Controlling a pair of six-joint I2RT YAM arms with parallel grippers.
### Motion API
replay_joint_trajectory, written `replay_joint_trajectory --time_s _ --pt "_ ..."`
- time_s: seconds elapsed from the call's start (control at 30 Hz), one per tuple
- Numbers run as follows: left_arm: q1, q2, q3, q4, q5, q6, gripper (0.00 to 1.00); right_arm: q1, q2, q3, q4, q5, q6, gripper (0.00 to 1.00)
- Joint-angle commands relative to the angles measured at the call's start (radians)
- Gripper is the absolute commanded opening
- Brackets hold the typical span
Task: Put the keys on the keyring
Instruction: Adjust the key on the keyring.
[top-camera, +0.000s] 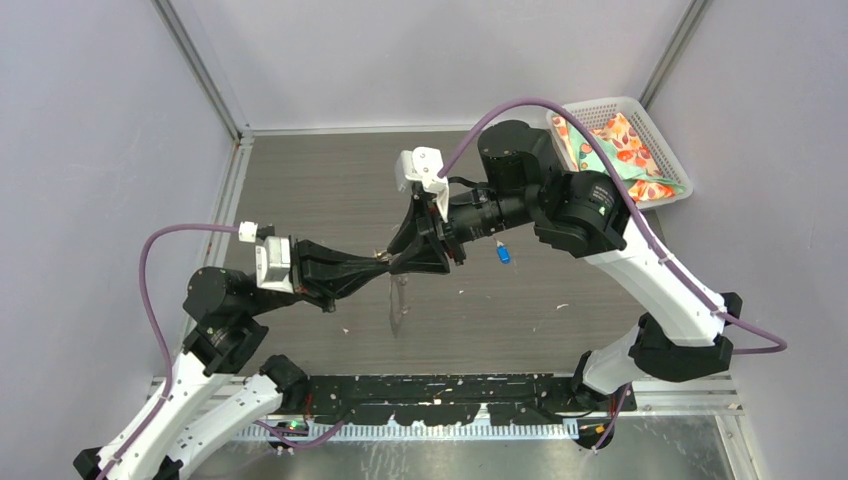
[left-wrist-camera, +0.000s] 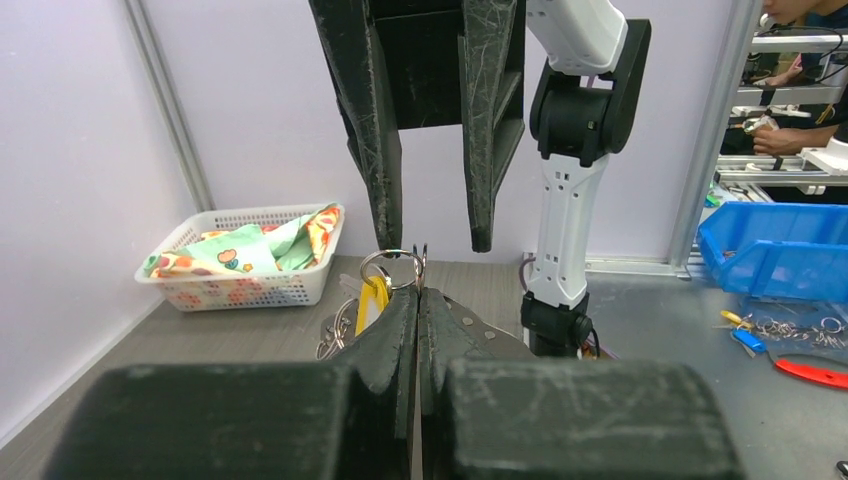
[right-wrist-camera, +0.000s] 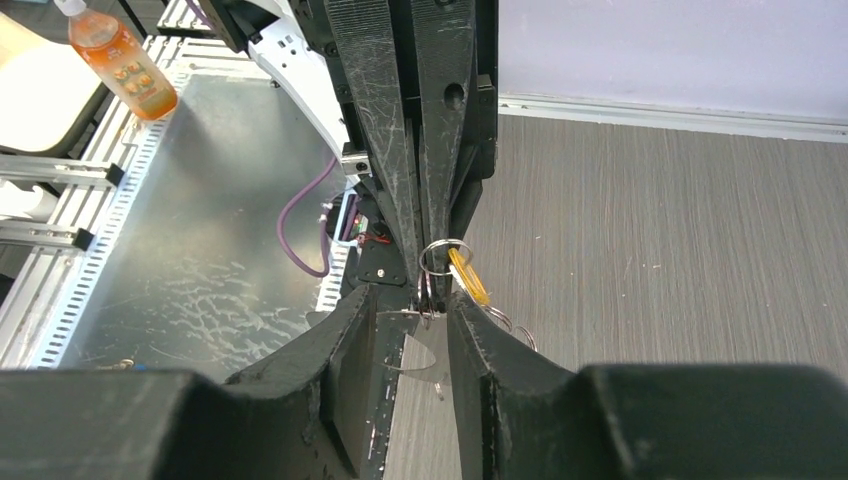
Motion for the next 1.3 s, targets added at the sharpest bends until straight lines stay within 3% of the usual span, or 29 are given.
replay_joint_trajectory --time_s 0.0,0.27,0.4,0.43,0.67,0.77,0.9,1.07,1.27 --pt "-0.003 0.003 0.003 0.03 -0.025 0.006 0.0 0.008 0.011 0.007 0.04 -0.017 -0.001 0.36" --pt "-0.003 0.002 0.006 0.025 -0.034 0.006 0.0 0.009 0.02 0.01 0.021 -0.013 -0.01 0.28" --pt "-0.004 0.002 0.007 0.023 -0.033 0.006 0.0 0.01 0.034 0.031 -0.008 0.001 -0.023 0.03" --pt "-0.004 0.002 0.008 0.023 -0.033 0.006 0.0 0.009 0.035 0.032 -0.016 0.009 -0.025 0.01" --pt "-0.004 0.009 0.005 0.009 -0.02 0.018 0.0 0.015 0.019 0.017 -0.018 0.078 -0.021 0.01" --pt "-0.003 -0.003 -0.003 -0.051 0.026 0.115 0.25 0.015 -0.005 -0.003 -0.016 0.091 -0.013 0.01" --pt "-0.003 -0.053 0.001 -0.187 -0.003 0.286 0.4 0.015 -0.045 -0.057 -0.016 0.09 0.004 0.01" --pt "-0.003 -0.087 0.051 -0.343 0.019 0.453 0.42 0.015 -0.057 -0.083 -0.051 0.064 0.011 0.01" --pt "-0.003 -0.062 0.116 -0.479 0.091 0.659 0.37 0.015 -0.04 -0.074 -0.078 0.02 0.022 0.01"
